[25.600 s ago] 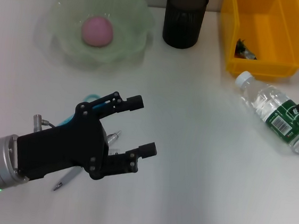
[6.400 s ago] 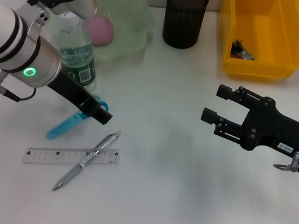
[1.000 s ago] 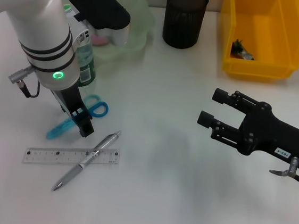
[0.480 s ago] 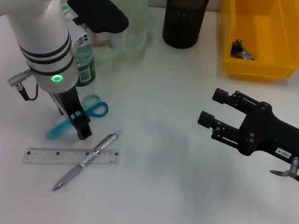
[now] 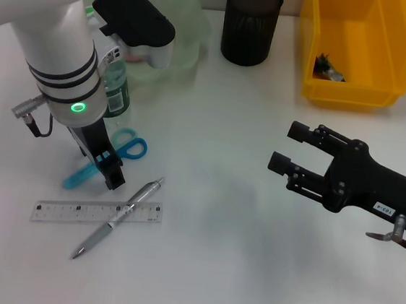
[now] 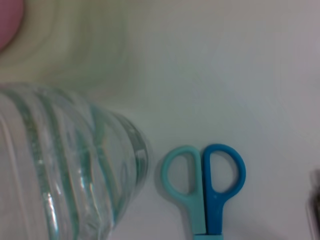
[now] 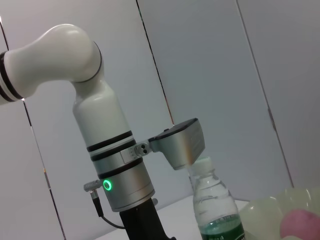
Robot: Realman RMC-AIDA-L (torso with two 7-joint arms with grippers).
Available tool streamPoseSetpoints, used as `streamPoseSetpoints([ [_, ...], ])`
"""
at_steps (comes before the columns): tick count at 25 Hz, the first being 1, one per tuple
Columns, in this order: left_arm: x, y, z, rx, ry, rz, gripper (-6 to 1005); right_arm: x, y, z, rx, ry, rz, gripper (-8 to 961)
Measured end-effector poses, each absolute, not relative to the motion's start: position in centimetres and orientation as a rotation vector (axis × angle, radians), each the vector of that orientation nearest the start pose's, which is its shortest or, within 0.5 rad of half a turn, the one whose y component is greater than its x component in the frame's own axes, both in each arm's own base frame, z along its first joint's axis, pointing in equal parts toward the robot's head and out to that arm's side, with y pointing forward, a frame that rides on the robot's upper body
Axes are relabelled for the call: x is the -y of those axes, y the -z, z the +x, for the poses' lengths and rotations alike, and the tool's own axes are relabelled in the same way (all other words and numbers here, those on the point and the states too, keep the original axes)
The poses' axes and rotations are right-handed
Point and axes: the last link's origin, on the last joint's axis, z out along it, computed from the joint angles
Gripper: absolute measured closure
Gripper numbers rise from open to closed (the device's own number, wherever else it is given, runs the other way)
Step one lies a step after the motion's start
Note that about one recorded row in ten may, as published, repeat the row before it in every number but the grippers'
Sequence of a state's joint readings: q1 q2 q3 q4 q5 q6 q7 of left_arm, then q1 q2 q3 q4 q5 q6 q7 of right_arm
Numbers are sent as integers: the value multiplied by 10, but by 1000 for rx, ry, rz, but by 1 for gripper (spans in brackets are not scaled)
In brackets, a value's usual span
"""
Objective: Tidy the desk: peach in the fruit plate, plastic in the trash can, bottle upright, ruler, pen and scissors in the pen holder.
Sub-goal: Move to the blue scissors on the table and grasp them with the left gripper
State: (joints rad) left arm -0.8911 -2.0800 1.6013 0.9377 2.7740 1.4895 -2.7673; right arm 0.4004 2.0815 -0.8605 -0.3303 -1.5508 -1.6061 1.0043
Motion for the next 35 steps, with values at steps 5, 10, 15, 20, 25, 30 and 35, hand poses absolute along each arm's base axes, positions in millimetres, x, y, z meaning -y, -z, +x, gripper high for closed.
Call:
streamPoseSetpoints([
  [5, -378, 49, -179, 885, -973, -2432, 245, -274, 35, 275, -587, -1123, -2514, 226],
  [10, -378, 50, -181, 888, -972, -2431, 245, -274, 36, 275, -588, -1125, -2514, 226],
  [15, -378, 50, -181, 888, -972, -2430, 245, -274, 36, 275, -590, -1126, -2514, 226],
  [20, -378, 50, -183, 888, -980, -2432, 245, -274, 36, 275, -589, -1126, -2514, 226],
  [25, -378, 50, -183, 897, -981, -2437, 245, -274, 36, 275, -588, -1125, -2513, 226],
  [30, -378, 50, -183, 896, -984, -2437, 245, -273, 36, 275, -587, -1124, -2514, 225],
  [35, -379, 50, -184, 889, -992, -2433, 245, -273, 36, 275, -588, -1124, -2516, 225],
])
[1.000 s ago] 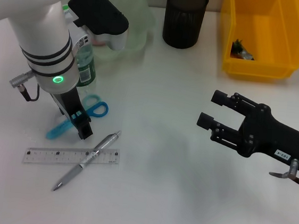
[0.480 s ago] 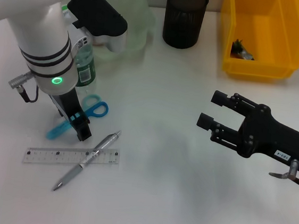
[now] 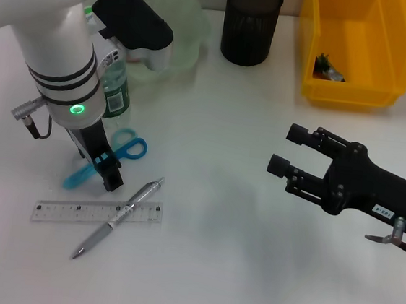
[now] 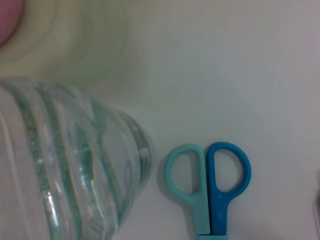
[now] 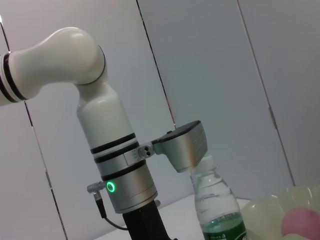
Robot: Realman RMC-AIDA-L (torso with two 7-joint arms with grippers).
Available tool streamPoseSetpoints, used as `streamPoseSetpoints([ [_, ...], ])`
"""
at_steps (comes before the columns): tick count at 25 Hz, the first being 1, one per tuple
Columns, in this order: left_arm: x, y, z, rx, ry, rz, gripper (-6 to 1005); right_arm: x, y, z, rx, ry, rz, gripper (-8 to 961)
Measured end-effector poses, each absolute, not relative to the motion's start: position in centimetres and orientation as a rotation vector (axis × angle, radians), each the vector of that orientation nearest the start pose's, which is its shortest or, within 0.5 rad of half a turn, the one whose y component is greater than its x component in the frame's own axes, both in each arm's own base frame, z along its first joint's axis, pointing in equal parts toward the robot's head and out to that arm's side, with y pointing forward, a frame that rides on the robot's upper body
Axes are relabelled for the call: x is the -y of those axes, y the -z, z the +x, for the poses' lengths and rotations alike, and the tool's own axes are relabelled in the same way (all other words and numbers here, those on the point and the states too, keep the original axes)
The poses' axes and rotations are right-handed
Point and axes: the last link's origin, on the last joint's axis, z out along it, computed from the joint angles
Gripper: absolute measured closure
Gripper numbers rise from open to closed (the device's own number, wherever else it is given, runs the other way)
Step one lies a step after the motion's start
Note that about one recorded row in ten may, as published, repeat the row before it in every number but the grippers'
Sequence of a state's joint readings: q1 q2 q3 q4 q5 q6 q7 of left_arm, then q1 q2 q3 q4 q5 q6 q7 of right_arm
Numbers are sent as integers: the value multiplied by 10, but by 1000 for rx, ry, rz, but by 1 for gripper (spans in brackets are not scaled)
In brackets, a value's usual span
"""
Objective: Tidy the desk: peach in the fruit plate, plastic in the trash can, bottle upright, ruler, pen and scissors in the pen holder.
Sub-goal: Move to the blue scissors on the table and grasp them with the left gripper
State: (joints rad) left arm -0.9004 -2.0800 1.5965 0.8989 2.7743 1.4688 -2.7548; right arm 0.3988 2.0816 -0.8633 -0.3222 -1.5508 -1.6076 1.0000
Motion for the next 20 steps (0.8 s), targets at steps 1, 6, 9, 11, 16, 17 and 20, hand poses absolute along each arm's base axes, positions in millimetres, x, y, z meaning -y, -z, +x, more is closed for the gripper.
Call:
streamPoseSetpoints([
  [1, -379, 51, -184, 887, -993, -2433, 245, -273, 36, 275, -588, -1124, -2516, 225],
  [6, -379, 51, -183, 884, -996, -2433, 245, -273, 36, 275, -588, -1124, -2516, 225],
  [9, -378, 51, -183, 885, -998, -2433, 245, -273, 36, 275, -588, -1124, -2515, 225],
  [11, -378, 51, -184, 886, -1000, -2433, 245, -273, 36, 275, -588, -1124, -2515, 225],
  [16, -378, 51, -186, 893, -1009, -2431, 246, -273, 36, 276, -588, -1124, -2515, 225],
  [17, -378, 51, -186, 893, -1009, -2431, 246, -273, 36, 276, -587, -1124, -2515, 225],
  [20, -377, 52, -186, 894, -1009, -2432, 246, -273, 36, 276, -587, -1124, -2515, 225],
])
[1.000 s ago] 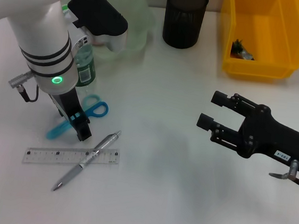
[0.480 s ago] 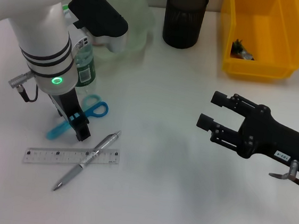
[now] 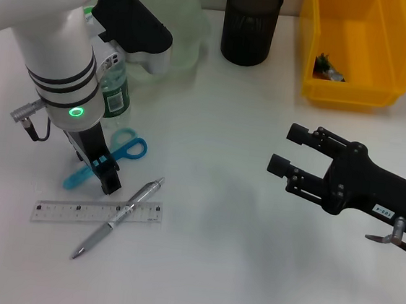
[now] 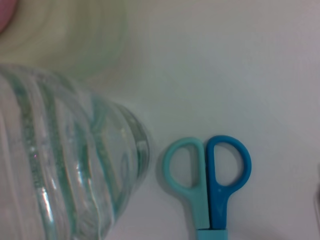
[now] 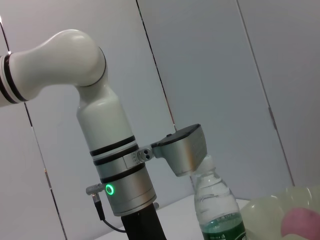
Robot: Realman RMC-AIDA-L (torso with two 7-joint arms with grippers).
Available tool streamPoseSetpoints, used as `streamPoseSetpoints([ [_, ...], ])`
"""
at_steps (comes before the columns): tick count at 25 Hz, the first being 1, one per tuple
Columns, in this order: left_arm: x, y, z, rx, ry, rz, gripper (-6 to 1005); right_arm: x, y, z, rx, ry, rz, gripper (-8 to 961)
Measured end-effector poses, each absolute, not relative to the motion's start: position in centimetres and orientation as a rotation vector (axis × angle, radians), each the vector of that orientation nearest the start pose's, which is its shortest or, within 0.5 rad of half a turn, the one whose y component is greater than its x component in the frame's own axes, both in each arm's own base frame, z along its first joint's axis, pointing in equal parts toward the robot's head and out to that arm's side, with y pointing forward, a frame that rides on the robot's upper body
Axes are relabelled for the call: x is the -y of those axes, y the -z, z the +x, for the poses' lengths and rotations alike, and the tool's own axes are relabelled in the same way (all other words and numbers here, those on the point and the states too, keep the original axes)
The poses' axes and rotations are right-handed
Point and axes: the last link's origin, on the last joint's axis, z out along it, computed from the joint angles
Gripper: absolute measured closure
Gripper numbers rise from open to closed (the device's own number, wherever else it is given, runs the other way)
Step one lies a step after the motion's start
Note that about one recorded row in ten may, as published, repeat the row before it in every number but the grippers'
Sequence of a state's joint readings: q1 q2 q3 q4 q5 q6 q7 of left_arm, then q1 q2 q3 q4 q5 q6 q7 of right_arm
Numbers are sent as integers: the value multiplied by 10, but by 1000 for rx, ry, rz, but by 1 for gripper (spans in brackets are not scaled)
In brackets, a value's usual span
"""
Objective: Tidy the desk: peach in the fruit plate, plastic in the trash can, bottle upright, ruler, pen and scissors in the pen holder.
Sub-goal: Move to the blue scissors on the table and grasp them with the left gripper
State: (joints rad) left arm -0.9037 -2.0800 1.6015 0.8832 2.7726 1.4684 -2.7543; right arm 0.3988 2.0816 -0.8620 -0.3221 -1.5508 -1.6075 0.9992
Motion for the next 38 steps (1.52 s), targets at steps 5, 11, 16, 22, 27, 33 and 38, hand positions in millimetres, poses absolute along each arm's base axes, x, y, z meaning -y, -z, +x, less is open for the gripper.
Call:
streamPoseSetpoints([
  [5, -378, 52, -186, 892, -1009, -2431, 246, -273, 36, 275, -587, -1123, -2516, 225],
  [11, -378, 51, -186, 890, -1008, -2430, 246, -273, 37, 275, -588, -1125, -2515, 225],
  [16, -378, 51, -186, 890, -1008, -2430, 246, -273, 37, 275, -588, -1126, -2515, 225],
  [22, -379, 52, -184, 879, -1006, -2431, 369, -273, 37, 275, -588, -1126, -2514, 225],
  [27, -378, 53, -184, 870, -1014, -2433, 485, -273, 36, 275, -589, -1126, -2513, 225],
  [33, -378, 53, -184, 866, -1015, -2432, 531, -273, 37, 275, -590, -1127, -2514, 224],
  [38, -379, 54, -184, 856, -1016, -2432, 541, -273, 37, 275, -591, -1127, -2514, 224],
])
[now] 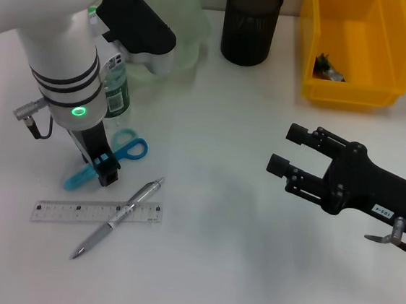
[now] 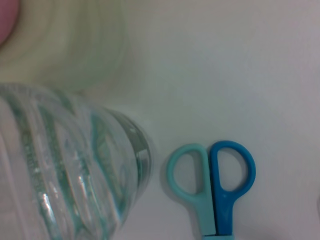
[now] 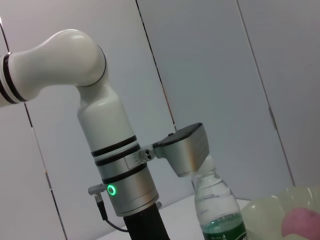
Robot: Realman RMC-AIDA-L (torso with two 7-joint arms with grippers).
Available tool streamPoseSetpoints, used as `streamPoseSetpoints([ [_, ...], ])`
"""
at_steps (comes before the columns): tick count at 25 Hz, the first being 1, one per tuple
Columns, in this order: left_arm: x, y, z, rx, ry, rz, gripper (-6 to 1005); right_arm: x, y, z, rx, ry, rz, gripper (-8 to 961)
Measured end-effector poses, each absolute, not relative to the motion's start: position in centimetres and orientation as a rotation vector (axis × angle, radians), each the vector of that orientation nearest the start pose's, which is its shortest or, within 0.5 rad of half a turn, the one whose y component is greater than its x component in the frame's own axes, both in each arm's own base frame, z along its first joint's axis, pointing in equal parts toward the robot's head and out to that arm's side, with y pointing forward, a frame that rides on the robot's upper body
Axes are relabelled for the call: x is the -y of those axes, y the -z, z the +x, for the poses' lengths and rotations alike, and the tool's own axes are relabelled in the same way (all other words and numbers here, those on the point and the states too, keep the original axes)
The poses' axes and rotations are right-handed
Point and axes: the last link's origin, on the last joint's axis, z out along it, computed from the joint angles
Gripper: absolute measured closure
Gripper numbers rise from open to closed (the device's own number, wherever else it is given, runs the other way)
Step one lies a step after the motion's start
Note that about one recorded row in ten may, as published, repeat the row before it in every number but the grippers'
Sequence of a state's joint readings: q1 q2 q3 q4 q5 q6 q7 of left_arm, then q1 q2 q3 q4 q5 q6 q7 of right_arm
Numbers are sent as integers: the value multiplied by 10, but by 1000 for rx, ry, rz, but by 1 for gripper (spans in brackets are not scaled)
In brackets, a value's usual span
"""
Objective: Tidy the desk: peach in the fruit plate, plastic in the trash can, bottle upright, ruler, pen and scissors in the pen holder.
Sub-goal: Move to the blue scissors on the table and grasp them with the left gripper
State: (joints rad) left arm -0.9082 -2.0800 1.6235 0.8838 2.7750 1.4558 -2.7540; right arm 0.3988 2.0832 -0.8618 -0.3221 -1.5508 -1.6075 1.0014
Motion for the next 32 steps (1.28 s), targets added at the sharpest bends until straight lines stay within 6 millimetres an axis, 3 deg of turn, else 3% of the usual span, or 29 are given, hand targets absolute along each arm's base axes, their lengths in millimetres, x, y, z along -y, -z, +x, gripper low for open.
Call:
streamPoseSetpoints([
  [14, -379, 55, -182, 846, -1009, -2437, 567, -273, 36, 275, -593, -1128, -2513, 224],
  [32, -380, 55, -184, 849, -1013, -2434, 714, -274, 36, 275, -594, -1129, -2514, 226],
])
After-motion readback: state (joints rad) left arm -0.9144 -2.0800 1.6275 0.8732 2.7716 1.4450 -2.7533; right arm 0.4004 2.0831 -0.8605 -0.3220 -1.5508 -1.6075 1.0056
